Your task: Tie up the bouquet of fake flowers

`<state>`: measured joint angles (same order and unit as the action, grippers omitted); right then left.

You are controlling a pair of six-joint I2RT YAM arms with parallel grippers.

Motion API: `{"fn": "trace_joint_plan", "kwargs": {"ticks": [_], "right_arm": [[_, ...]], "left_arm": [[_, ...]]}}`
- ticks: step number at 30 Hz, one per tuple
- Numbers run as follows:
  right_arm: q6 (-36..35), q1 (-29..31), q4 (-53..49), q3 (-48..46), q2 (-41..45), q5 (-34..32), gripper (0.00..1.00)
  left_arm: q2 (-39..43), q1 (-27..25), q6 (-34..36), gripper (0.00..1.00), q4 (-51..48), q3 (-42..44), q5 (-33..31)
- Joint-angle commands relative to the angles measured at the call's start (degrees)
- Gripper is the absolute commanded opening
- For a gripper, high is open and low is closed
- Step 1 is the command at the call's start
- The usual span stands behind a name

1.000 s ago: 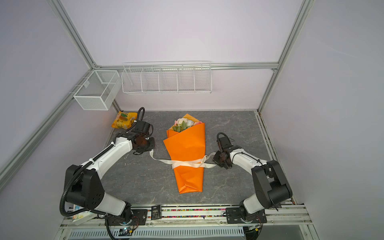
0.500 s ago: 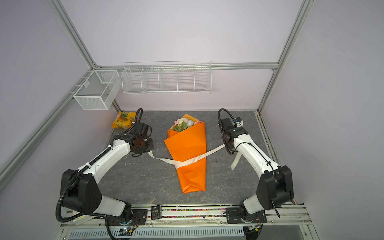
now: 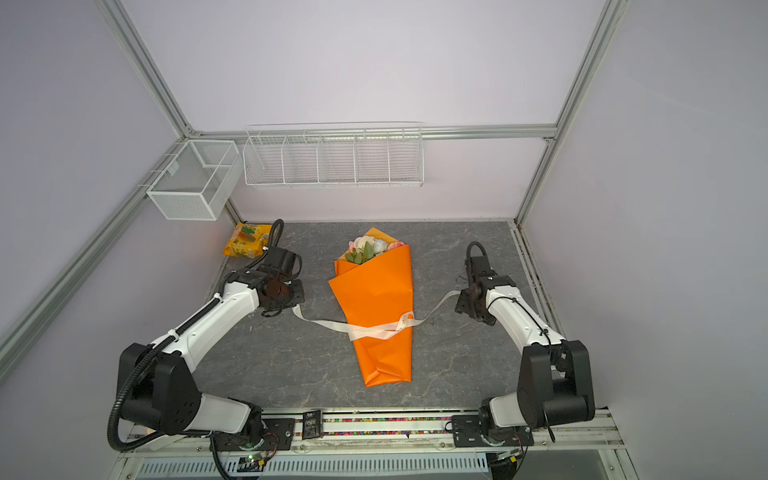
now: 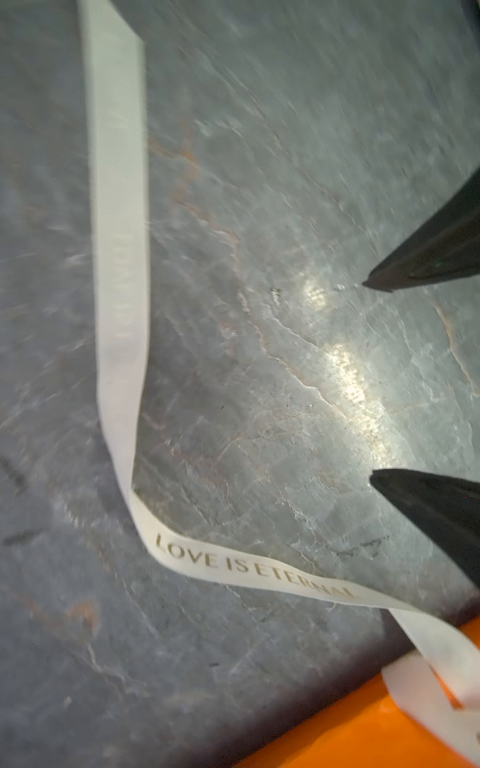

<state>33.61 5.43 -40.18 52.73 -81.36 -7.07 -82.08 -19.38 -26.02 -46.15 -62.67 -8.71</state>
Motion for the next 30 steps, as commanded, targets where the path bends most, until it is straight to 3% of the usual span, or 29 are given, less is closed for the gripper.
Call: {"fn": "trace_joint_plan", "kwargs": {"ticks": [1,8,16,19,21,23,24,25,26,30], "right_arm": [[10.44,-2.87,10.74,-4.0,-0.92,15.0,0.73],[15.55,-3.88,19.95,2.59,-11.43,21.32,0.74],[24.35,-4.45,26.43,6.85,-22.38,18.6,0.75],[26.19,-4.86,27.26,7.01,-24.55,18.51,0.67],[26.58,-4.83,27.44,6.64,-24.73,17.5,0.52],[27.03,-4.84,28.43,5.4,-24.49,17.11,0.39],[26.95,-4.83,28.79,4.9,-24.31,17.09,0.32],[26.89,-4.88,28.87,4.54,-24.05,17.09,0.27],[26.78,-4.86,29.22,4.07,-23.66,17.09,0.23],[26.03,-4.78,30.82,2.27,-21.34,16.91,0.08]], "left_arm": [[1.87,0.48,-1.96,0.0,0.39,1.38,0.58],[1.65,0.48,-4.8,0.0,3.17,3.25,3.29],[1.48,0.66,-7.24,0.0,3.44,4.73,1.95],[0.9,0.93,-9.05,0.01,2.84,5.34,0.87],[0.2,1.31,-10.39,0.22,2.44,5.63,0.33],[-0.39,1.97,-11.4,0.23,1.44,5.59,0.99],[-0.32,2.13,-12.34,0.3,1.24,5.86,0.92],[0.11,2.15,-13.18,0.46,1.41,6.42,1.36],[0.34,2.17,-14.0,0.54,1.41,6.8,1.7],[2.21,2.33,-18.8,0.62,0.52,8.43,4.73]]}}
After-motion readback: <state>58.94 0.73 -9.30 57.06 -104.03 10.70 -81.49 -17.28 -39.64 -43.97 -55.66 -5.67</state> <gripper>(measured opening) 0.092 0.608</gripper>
